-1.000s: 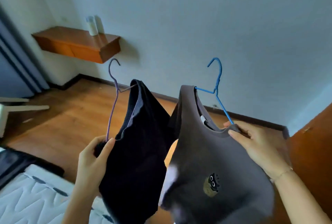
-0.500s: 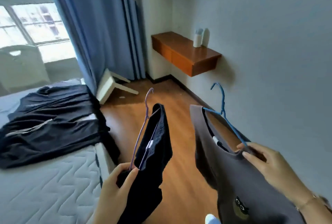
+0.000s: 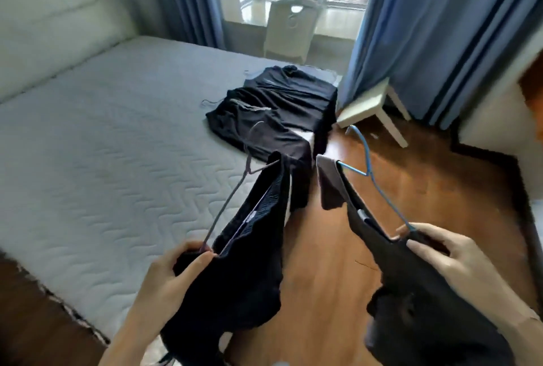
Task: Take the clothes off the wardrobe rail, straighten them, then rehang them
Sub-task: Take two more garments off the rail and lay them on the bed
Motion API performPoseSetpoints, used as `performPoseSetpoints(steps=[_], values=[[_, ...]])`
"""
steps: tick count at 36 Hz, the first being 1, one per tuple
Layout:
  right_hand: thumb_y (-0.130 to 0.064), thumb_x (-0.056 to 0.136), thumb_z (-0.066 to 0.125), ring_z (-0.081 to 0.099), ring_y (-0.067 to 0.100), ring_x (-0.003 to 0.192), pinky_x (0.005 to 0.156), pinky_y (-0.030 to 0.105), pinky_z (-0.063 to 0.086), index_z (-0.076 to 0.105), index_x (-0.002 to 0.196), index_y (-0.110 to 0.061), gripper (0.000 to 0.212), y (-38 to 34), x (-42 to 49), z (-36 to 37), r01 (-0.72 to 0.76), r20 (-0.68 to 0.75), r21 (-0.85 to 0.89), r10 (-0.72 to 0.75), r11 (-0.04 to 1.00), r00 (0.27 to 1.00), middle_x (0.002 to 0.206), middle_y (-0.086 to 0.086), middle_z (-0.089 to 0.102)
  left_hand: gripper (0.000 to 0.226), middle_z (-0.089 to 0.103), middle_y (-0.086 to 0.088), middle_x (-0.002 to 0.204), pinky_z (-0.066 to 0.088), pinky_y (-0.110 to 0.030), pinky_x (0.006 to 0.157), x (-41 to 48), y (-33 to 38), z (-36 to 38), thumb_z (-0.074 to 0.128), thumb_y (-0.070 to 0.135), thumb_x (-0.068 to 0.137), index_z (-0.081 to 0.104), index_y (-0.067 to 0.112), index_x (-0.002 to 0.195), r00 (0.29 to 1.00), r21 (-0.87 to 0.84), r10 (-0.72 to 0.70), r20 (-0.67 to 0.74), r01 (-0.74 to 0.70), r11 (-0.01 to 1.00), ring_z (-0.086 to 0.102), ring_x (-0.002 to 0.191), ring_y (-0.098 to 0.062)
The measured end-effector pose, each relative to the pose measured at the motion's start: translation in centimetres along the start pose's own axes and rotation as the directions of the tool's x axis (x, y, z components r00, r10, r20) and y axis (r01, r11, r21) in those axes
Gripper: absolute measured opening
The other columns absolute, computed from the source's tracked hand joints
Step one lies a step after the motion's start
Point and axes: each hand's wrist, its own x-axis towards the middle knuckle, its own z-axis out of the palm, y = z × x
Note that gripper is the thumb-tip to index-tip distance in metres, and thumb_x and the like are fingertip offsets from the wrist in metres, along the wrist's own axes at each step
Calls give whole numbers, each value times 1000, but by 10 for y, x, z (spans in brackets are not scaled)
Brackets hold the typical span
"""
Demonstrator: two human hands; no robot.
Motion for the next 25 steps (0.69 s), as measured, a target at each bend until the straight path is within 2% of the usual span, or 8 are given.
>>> performPoseSetpoints(steps=[5,7,9,12,15,18,22,25], values=[[-9,84,64,67,4,83,71,10,50,69,89,-36,28,-19,79,-12,181,293,-107,-143,978,945,88,-12,73,25,74,9,78,44,2,58,-10,-10,-28,67,8,85,72,31,76,977,-46,-177,-116,172,984,64,63,9],[-44,79,64,68,3,85,76,13,51,69,90,-41,13,-31,114,-12,242,351,-129,-184,962,918,91,-13,73,28,76,7,76,46,1,59,-7,-20,-41,65,6,86,73,29,72,964,-55,-229,-138,223,973,66,63,7],[-72,68,55,67,0,88,80,14,49,68,91,-44,39,-33,157,-10,326,373,-164,-247,931,894,93,-15,73,28,77,9,78,45,1,62,1,-28,-53,66,8,85,73,32,71,950,-18,-260,-172,261,965,67,67,7],[-70,69,53,66,0,91,86,17,47,66,91,-49,34,-45,219,-1,394,408,-184,-295,900,864,94,-18,72,22,77,9,80,44,5,64,17,-40,-70,69,13,83,75,31,74,936,-16,-283,-207,286,958,67,71,8],[-88,59,44,65,1,91,88,22,46,65,93,-48,57,-69,283,15,446,403,-146,-358,883,842,94,-21,70,41,78,6,82,47,2,66,34,-48,-93,77,66,58,76,29,76,917,-54,-309,-252,306,951,69,74,4],[-88,59,45,65,8,90,92,28,45,64,90,-53,50,-101,341,35,488,429,-96,-407,868,807,92,-22,70,75,78,5,82,50,0,69,47,-55,-119,71,86,29,75,28,77,883,-75,-354,-308,349,934,70,75,2],[-74,70,51,65,12,92,93,35,46,62,89,-51,32,-138,415,77,621,464,-138,-503,772,729,94,-21,69,30,75,16,84,45,-1,77,79,-71,-148,73,66,65,73,40,78,855,99,-348,-385,413,905,66,82,6],[-31,89,57,63,20,96,88,41,47,60,88,-45,14,-159,466,118,681,493,-254,-513,687,702,95,-13,69,13,68,7,95,44,-30,89,110,-102,-165,65,27,89,64,36,81,794,290,-321,-516,514,807,63,98,-15]])
